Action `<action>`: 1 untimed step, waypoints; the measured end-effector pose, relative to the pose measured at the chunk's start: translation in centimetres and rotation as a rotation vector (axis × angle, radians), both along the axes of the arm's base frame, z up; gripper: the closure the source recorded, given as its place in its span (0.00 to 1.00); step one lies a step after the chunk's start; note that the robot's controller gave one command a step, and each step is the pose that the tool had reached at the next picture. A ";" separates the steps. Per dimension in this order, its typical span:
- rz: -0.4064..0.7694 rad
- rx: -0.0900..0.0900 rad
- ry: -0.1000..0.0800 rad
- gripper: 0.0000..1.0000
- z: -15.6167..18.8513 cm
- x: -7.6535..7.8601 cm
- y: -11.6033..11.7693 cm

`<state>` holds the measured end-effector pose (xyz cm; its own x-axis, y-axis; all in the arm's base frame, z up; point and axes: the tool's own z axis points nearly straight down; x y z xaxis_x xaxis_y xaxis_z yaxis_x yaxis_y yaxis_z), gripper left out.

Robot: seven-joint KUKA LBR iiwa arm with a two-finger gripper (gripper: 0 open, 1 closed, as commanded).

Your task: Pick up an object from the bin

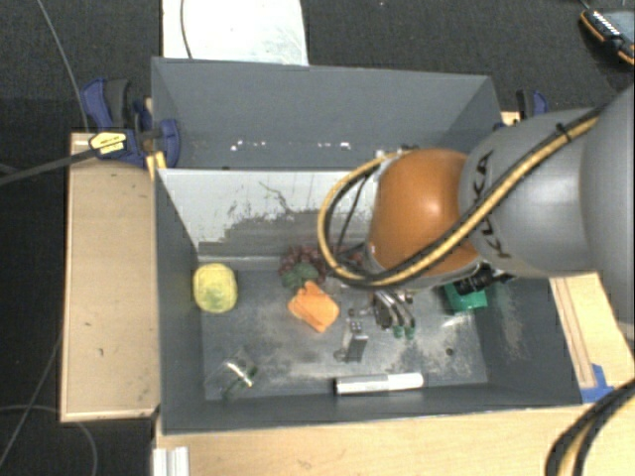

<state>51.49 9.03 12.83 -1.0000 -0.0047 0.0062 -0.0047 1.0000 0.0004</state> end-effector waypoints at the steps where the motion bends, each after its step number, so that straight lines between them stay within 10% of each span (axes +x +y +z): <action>1: -0.005 0.001 -0.008 0.00 0.5 0.2 0.0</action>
Offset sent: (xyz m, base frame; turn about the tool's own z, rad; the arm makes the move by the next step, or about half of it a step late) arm 0.0378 0.0106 -0.0583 -0.0306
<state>51.69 8.98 13.28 -1.0000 0.0000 -0.0020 0.0000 1.0000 0.0013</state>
